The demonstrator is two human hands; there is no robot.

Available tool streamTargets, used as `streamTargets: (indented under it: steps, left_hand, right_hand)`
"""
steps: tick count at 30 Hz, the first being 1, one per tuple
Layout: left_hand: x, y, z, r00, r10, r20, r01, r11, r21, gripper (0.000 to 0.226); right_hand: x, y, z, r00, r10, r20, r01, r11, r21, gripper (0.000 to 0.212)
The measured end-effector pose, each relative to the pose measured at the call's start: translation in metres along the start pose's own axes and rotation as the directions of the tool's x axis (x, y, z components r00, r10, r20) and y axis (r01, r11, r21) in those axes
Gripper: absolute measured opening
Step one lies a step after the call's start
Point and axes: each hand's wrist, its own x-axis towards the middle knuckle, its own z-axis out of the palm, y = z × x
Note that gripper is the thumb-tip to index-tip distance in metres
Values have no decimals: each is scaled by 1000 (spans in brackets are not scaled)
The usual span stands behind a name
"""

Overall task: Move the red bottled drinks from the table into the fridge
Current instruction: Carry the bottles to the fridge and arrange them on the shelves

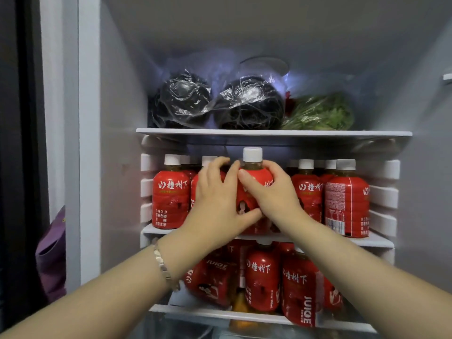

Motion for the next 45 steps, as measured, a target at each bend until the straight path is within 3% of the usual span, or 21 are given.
streamTargets:
  steps: [2, 6, 9, 13, 19, 23, 26, 28, 30, 34, 37, 39, 42, 45]
  left_hand:
    - [-2, -19, 1, 993, 114, -40, -109, 988, 111, 72]
    - [-10, -43, 9, 1000, -4, -21, 7, 986, 164, 72]
    - [-10, -53, 22, 1000, 8, -20, -1, 943, 332, 69]
    - [-8, -58, 34, 990, 31, -134, 26, 916, 400, 65]
    - [-6, -63, 38, 987, 64, -148, 4, 908, 420, 63]
    - [-7, -61, 36, 989, 53, -140, 12, 905, 425, 62]
    - [-8, -44, 33, 983, 22, -184, 46, 933, 357, 60]
    - [-2, -29, 30, 970, 98, -223, -27, 953, 301, 57]
    - [8, -17, 32, 958, 208, -200, -138, 939, 316, 59]
    - [20, -16, 43, 968, 237, -83, -195, 918, 345, 57]
    - [19, -19, 47, 978, 197, -72, -162, 927, 337, 55]
    - [19, -19, 47, 976, 200, -84, -160, 926, 342, 55]
    - [19, -19, 48, 973, 215, -88, -169, 916, 365, 56]
    - [19, -21, 50, 972, 218, -90, -173, 918, 357, 56]
  right_hand:
    - [1, 11, 5, 995, 85, -46, -85, 996, 6, 44]
    - [1, 31, 11, 984, 175, 16, -172, 977, -123, 65]
    - [2, 37, 13, 952, 261, 161, -278, 957, 89, 98]
    - [10, 42, 13, 931, 260, 255, -304, 940, 154, 90]
    - [16, 53, 3, 895, 233, 380, -236, 971, -37, 107]
    - [6, 46, 4, 921, 221, 321, -180, 972, -153, 88]
    - [-13, 40, -3, 957, 135, 257, -9, 899, -439, 72]
    - [-20, 32, -17, 996, -88, 28, 89, 847, -523, 60]
    - [-14, 26, -35, 964, -212, -159, 77, 799, -596, 57]
    - [8, 29, -47, 992, 26, -126, -106, 723, -683, 84]
    - [23, 29, -42, 983, 71, -172, -172, 693, -700, 90]
    - [36, 42, -40, 947, 229, -224, -319, 725, -610, 90]
    - [39, 61, -34, 845, 509, -163, -519, 707, -481, 104]
    - [51, 72, -33, 838, 525, -151, -538, 745, -395, 123]
